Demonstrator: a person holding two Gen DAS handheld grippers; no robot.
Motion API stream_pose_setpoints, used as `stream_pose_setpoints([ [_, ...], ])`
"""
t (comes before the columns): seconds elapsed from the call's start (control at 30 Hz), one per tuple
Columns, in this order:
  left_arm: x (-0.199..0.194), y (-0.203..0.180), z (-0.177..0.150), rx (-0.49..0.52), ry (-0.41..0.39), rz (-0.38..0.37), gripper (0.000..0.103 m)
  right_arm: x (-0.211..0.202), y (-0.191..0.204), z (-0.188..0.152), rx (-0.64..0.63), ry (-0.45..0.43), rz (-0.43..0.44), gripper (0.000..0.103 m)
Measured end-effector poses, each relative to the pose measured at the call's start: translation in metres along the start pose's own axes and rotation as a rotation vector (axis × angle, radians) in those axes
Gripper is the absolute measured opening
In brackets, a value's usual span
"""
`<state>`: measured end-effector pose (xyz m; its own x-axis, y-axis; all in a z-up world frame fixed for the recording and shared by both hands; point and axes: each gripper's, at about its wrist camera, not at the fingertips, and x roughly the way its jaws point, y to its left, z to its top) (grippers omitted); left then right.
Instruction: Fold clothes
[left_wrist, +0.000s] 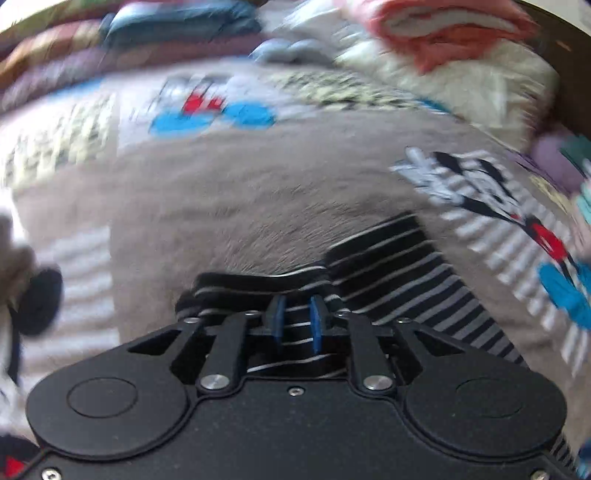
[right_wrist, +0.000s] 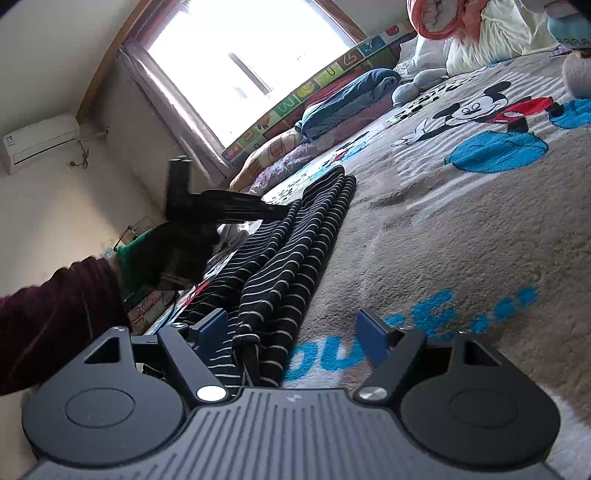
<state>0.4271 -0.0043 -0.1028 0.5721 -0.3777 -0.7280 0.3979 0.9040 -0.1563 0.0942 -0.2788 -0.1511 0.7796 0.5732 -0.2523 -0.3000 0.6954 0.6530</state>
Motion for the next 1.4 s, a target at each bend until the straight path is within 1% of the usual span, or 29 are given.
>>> stream_pose_setpoints([
  [0.07,-0.002,0.003,0.0,-0.029,-0.009,-0.009,0.014,0.0,0.0,0.0,-0.002,0.001,0.002,0.077],
  [0.13,-0.016,0.002,0.0,-0.057,-0.044,-0.019,0.015,0.001,0.0,0.0,-0.003,0.001,0.004,0.077],
  [0.2,-0.04,0.005,-0.004,-0.092,-0.095,-0.029,0.015,0.001,-0.001,0.001,-0.003,0.001,0.007,0.077],
  [0.3,-0.078,0.003,-0.015,-0.106,-0.15,-0.026,0.015,0.001,-0.001,0.001,-0.003,0.001,0.008,0.077],
  [0.4,-0.121,-0.005,-0.038,-0.11,-0.196,-0.026,0.015,0.001,-0.001,0.002,-0.002,0.002,0.007,0.077],
  [0.5,-0.159,-0.018,-0.074,-0.111,-0.226,-0.032,0.015,0.0,-0.001,0.003,-0.001,0.004,0.006,0.077],
  [0.6,-0.189,-0.036,-0.113,-0.09,-0.241,-0.022,0.015,-0.001,0.001,0.003,0.0,0.005,0.001,0.076],
  [0.63,-0.197,-0.043,-0.126,-0.067,-0.243,-0.012,0.015,-0.001,0.001,0.003,0.001,0.004,-0.001,0.075],
  [0.7,-0.211,-0.058,-0.151,-0.009,-0.235,0.017,0.023,-0.004,0.002,0.003,0.001,0.0,-0.006,0.074],
  [0.77,-0.222,-0.07,-0.173,0.052,-0.231,0.052,0.044,-0.008,0.008,0.003,-0.022,-0.001,-0.013,0.075],
  [0.8,-0.227,-0.075,-0.184,0.087,-0.233,0.07,0.047,-0.01,0.013,0.003,-0.05,0.002,-0.016,0.075],
  [0.87,-0.236,-0.082,-0.204,0.164,-0.225,0.104,0.047,-0.015,0.028,0.003,-0.146,0.005,-0.027,0.075],
  [1.0,-0.243,-0.085,-0.234,0.321,-0.194,0.19,0.048,-0.028,0.062,0.0,-0.384,0.018,-0.07,0.074],
  [1.13,-0.245,-0.085,-0.261,0.476,-0.178,0.229,0.048,-0.039,0.089,-0.008,-0.628,0.052,-0.126,0.074],
  [1.27,-0.235,-0.093,-0.286,0.668,-0.165,0.262,0.048,-0.034,0.095,-0.026,-0.786,0.126,-0.165,0.073],
  [1.33,-0.228,-0.097,-0.299,0.767,-0.177,0.272,0.048,-0.031,0.098,-0.034,-0.864,0.164,-0.184,0.072],
  [1.4,-0.221,-0.102,-0.306,0.833,-0.208,0.271,0.048,-0.029,0.101,-0.043,-0.943,0.201,-0.203,0.069],
])
